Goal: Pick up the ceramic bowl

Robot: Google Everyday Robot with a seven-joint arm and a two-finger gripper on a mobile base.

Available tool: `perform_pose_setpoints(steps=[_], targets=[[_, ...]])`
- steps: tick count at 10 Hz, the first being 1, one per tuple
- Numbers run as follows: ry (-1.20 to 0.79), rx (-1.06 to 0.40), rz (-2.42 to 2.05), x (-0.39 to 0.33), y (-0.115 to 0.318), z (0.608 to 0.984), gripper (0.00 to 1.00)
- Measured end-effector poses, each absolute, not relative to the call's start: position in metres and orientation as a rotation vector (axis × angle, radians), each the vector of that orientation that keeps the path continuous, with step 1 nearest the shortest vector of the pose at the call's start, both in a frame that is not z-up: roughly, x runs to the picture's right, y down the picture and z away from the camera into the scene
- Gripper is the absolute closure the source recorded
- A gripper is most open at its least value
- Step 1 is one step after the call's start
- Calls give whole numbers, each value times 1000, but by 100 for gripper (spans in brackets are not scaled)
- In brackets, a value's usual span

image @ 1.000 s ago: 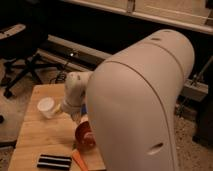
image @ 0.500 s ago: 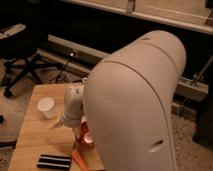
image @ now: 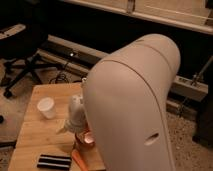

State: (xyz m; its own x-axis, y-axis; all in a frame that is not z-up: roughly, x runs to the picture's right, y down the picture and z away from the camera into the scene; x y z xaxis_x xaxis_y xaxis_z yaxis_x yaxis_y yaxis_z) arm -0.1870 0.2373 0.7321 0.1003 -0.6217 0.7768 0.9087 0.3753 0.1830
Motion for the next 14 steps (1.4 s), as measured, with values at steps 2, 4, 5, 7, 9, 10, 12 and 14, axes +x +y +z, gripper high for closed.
perform_pose_setpoints(steps=[2,4,5,7,9,10,12,14], targets=[[-892,-394,-1173,-182,243,738,20],[-887,-399,-1176,-183,248,742,21],[-883,-401,-1176,-183,248,743,24],[-868,-411,-1179,-181,248,749,44],[-862,-415,-1176,-184,247,751,66],[-859,-412,-1168,-184,246,752,74],[-853,-397,-1129,-182,242,754,94],[-861,-364,-1069,-183,237,753,100]])
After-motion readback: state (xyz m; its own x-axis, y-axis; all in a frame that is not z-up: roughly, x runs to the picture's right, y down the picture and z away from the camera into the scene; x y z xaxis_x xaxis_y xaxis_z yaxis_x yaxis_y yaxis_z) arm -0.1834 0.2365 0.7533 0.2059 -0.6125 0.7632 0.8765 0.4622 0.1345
